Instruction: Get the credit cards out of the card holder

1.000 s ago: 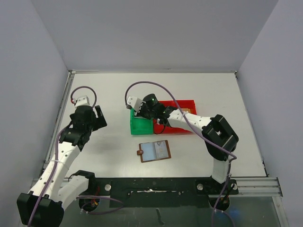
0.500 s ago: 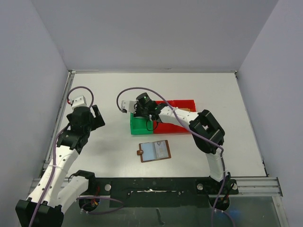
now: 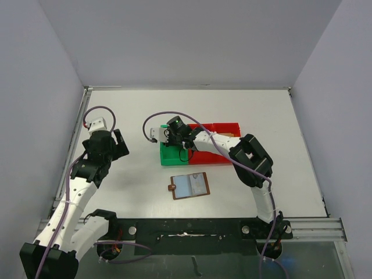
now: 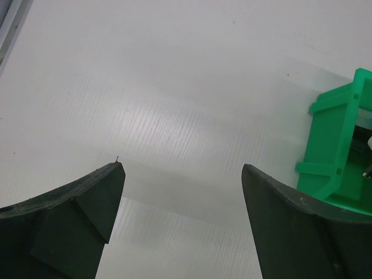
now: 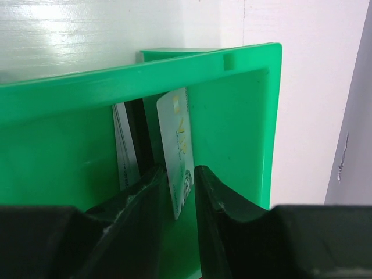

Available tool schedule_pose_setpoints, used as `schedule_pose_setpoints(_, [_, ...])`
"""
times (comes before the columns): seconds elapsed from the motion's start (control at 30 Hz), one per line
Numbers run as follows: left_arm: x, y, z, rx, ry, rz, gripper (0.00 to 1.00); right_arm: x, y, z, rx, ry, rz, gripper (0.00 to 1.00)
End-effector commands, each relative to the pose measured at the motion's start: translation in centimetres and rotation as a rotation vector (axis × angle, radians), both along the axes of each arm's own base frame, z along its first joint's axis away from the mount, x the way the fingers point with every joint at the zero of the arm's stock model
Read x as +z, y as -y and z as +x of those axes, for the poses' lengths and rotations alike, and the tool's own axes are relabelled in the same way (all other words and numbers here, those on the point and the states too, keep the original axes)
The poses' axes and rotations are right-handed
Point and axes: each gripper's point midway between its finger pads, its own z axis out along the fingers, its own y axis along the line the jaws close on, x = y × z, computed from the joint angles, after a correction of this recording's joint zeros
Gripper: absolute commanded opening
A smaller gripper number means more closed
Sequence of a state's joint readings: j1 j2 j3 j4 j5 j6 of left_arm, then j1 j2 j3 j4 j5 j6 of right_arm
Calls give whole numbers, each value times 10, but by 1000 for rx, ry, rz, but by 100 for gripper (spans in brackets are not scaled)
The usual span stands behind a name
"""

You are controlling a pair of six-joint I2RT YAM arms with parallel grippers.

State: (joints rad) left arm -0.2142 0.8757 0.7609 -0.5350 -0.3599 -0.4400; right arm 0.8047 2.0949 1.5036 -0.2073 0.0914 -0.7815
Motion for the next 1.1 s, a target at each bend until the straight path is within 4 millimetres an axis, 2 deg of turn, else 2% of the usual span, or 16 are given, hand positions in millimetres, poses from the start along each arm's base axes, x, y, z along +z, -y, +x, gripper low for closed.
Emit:
schedule_pose_setpoints(0.0, [9, -2, 7, 11, 40, 5, 83, 19, -9, 7, 17, 21, 35, 28])
schedule_pose_setpoints(0.13, [7, -2, 8, 7, 31, 6, 83, 15, -7, 5, 10, 4, 29, 35])
schedule_pose_setpoints(0.3, [5, 1, 8, -5, 23, 2, 83, 13, -7, 4, 0, -8, 37, 37])
schedule_pose_setpoints(0.37, [5, 1, 8, -6, 22, 2, 83, 16, -7, 5, -10, -4, 48, 38])
schedule_pose_setpoints(0.43, [5, 1, 8, -9, 22, 0, 83, 18, -8, 7, -18, 1, 58, 45])
schedule_pose_setpoints(0.63, [2, 5, 8, -28, 9, -7, 83, 29, -10, 12, -48, 31, 88, 50])
schedule_pose_setpoints(0.77, [2, 6, 8, -35, 8, -10, 83, 53, -13, 18, -97, 68, 168, 51])
schedule_pose_setpoints(0.9, [3, 7, 8, -37, 14, -13, 83, 100, -18, 13, -149, 96, 347, 53])
schedule_pose_setpoints(1.0, [3, 8, 7, -45, 14, -16, 83, 132, -11, 4, -211, 124, 470, 54])
schedule_pose_setpoints(1.07, [4, 9, 7, -48, 18, -19, 83, 150, 2, -4, -276, 137, 554, 55])
